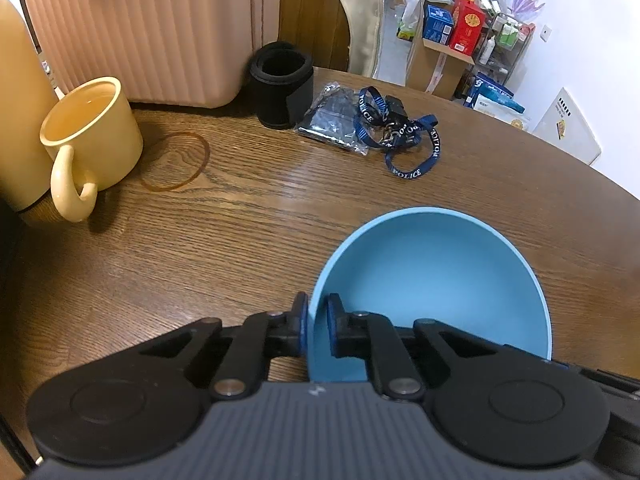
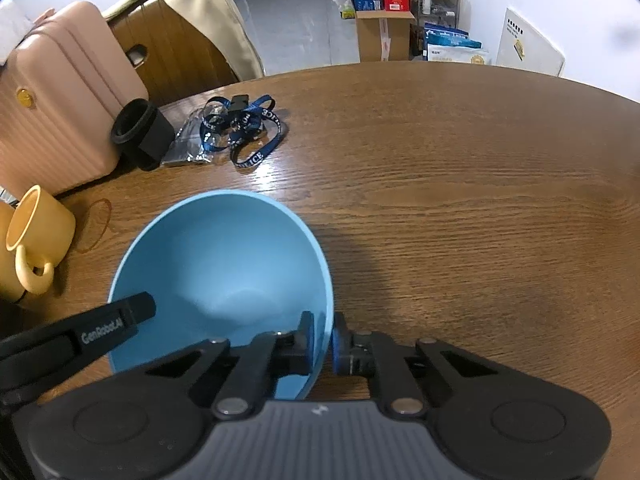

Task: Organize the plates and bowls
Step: 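Close both tools on the rim of the blue bowl, then lift and carry the gripped blue bowl with both tools toward the bowl stack, then lower the blue bowl onto the stack and open both tools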

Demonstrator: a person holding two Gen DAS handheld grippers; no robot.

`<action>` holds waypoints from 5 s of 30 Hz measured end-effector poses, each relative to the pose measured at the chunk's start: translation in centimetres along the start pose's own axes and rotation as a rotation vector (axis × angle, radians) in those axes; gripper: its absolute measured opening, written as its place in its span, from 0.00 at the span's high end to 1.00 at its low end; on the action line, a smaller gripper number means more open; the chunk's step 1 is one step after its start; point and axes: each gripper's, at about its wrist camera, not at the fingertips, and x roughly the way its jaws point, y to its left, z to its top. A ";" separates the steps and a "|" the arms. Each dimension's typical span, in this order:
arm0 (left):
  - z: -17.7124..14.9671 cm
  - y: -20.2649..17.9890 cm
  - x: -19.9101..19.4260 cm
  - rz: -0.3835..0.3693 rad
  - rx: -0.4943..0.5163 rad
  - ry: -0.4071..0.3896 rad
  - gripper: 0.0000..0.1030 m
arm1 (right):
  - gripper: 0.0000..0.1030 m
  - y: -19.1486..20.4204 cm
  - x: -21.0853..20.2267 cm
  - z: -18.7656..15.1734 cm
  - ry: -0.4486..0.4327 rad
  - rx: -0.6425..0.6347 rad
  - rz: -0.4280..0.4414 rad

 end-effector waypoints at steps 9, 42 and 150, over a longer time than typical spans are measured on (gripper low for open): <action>-0.2 -0.1 -1.5 0.006 0.009 -0.026 0.90 | 0.93 0.5 -1.3 -0.3 -0.031 -0.022 -0.006; -4.3 -0.5 -14.8 -0.015 0.038 -0.167 0.89 | 0.93 0.3 -14.4 -5.4 -0.170 -0.021 0.011; -21.0 -9.9 -16.6 -0.069 0.228 -0.119 0.86 | 0.87 -11.9 -16.6 -21.4 -0.162 0.070 -0.104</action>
